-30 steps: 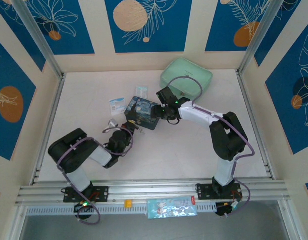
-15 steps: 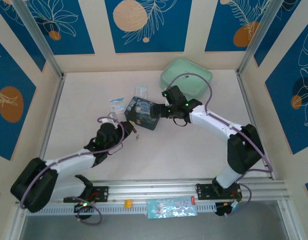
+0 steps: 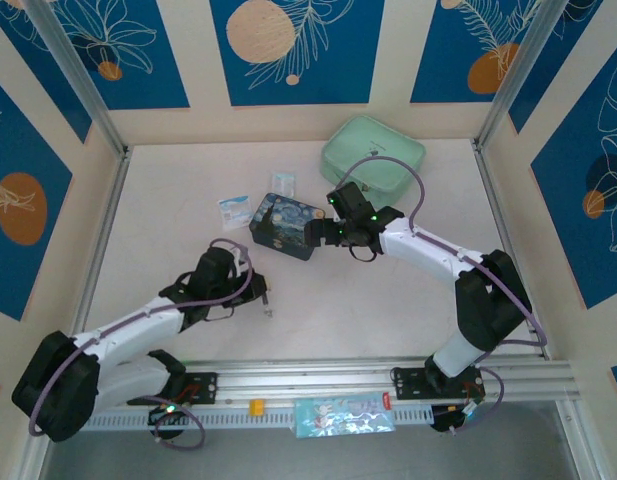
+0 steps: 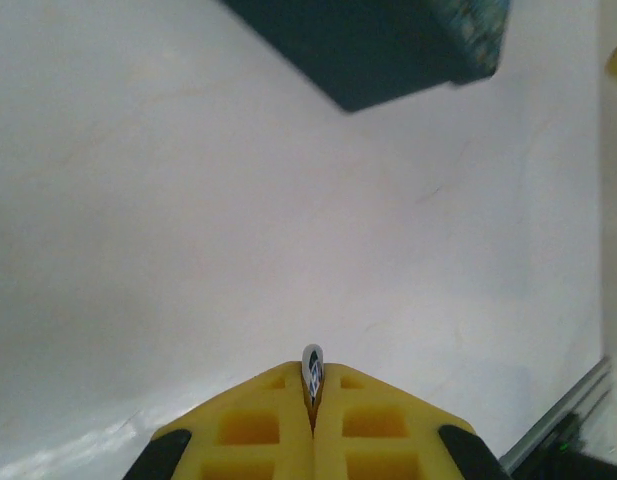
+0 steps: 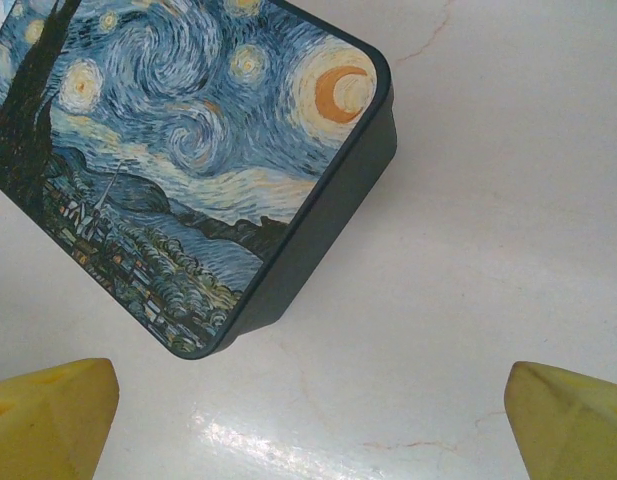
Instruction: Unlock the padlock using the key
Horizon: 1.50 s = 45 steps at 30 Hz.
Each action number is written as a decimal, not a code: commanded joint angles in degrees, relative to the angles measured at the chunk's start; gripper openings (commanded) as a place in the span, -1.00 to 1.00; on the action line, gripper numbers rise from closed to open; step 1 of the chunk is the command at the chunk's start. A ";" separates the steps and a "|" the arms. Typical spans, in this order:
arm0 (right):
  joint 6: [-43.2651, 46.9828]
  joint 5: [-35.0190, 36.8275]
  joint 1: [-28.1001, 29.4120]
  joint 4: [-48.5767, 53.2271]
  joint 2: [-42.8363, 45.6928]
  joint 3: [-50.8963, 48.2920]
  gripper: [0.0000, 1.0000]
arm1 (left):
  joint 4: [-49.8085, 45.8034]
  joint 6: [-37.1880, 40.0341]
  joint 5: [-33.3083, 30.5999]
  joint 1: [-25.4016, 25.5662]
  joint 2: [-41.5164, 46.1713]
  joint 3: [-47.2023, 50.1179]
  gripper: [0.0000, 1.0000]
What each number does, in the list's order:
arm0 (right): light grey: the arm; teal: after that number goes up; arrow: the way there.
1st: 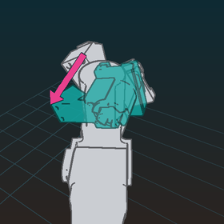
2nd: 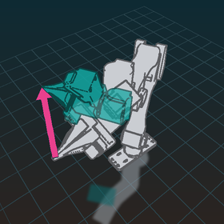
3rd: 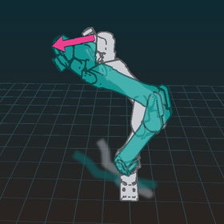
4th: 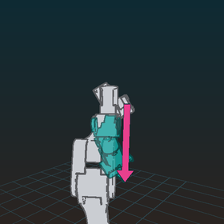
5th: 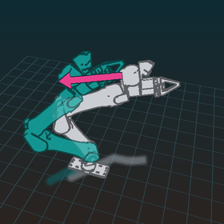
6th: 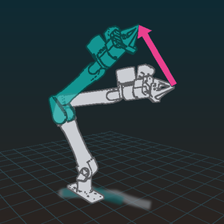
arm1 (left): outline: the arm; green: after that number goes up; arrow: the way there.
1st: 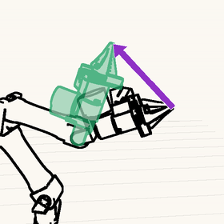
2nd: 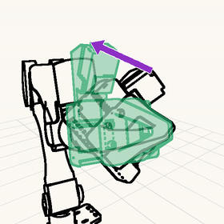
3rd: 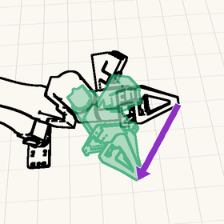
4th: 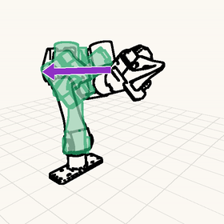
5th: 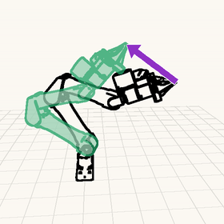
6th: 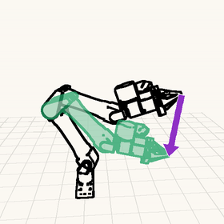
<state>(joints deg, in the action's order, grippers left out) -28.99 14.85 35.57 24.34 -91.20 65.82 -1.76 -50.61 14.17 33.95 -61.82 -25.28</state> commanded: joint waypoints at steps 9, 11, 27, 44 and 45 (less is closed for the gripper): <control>-2.09 0.18 1.23 -2.22 0.41 -0.38 0.98 | -5.27 3.31 -4.24 -0.42 0.27 -1.80 -1.00; -2.47 0.07 1.25 -2.52 0.66 -0.60 0.98 | -2.05 1.92 -4.33 -0.29 -1.61 -1.47 -1.00; -3.44 1.91 1.08 -2.39 1.99 -2.63 0.98 | 8.10 -0.35 -3.02 1.55 -16.79 -2.49 -0.86; 0.32 4.25 -4.82 -1.56 4.52 -4.04 0.98 | -3.07 6.95 -18.07 0.88 -5.30 -6.29 0.31; 0.86 4.24 -5.91 -1.86 5.07 -4.56 0.98 | -4.45 8.14 -20.76 0.77 -3.52 -6.68 0.36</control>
<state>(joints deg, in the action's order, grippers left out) -30.20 17.23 31.90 22.09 -89.27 62.57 -0.19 -47.35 2.55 35.24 -69.93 -29.19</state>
